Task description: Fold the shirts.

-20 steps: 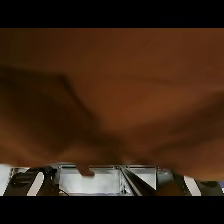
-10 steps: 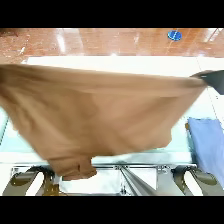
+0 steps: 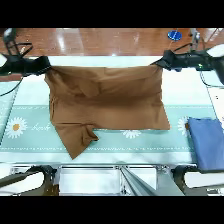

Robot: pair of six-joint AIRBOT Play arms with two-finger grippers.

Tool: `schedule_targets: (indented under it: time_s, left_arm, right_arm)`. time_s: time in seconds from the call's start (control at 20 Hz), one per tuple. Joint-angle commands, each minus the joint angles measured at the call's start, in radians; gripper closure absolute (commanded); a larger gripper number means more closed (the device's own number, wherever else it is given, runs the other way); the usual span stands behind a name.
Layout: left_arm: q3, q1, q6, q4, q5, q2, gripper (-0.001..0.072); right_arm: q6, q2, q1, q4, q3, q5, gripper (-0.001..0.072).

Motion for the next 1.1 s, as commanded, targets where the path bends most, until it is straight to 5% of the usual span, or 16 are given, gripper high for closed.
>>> schedule_targets:
  time_s: [0.0, 0.05, 0.15, 0.35, 0.55, 0.65, 0.85, 1.05]
  left_arm:
    - [0.163, -0.004, 0.002, -0.09, -0.074, -0.206, 0.0685]
    - [0.19, -0.004, 0.0, -0.104, -0.093, -0.224, 0.065]
    - [0.233, 0.008, -0.005, -0.088, -0.155, -0.228, 0.0204]
    - [0.27, 0.129, -0.004, 0.068, -0.396, -0.183, 0.0201]
    - [-0.035, 0.261, 0.043, 0.093, -0.475, -0.018, 0.0201]
    - [-0.28, 0.354, 0.095, 0.04, -0.47, 0.089, 0.0202]
    - [-0.628, 0.599, 0.239, -0.193, -0.491, 0.181, 0.0201]
    - [-0.73, 0.634, 0.236, -0.238, -0.403, 0.185, 0.0201]
  right_arm:
    - [0.145, -0.261, -0.018, 0.055, 0.234, 0.065, 0.0517]
    - [0.166, -0.285, -0.032, 0.073, 0.264, 0.091, 0.0301]
    - [0.166, -0.287, -0.076, 0.072, 0.291, 0.142, 0.0292]
    - [0.08, -0.162, -0.183, -0.11, 0.285, 0.353, 0.0295]
    - [0.122, 0.105, -0.259, -0.434, 0.004, 0.333, 0.0295]
    - [0.114, 0.268, -0.325, -0.353, -0.272, 0.228, 0.0295]
    - [-0.111, 0.589, -0.492, 0.037, -0.782, 0.12, 0.0295]
    - [-0.126, 0.732, -0.547, 0.089, -0.97, 0.123, 0.0295]
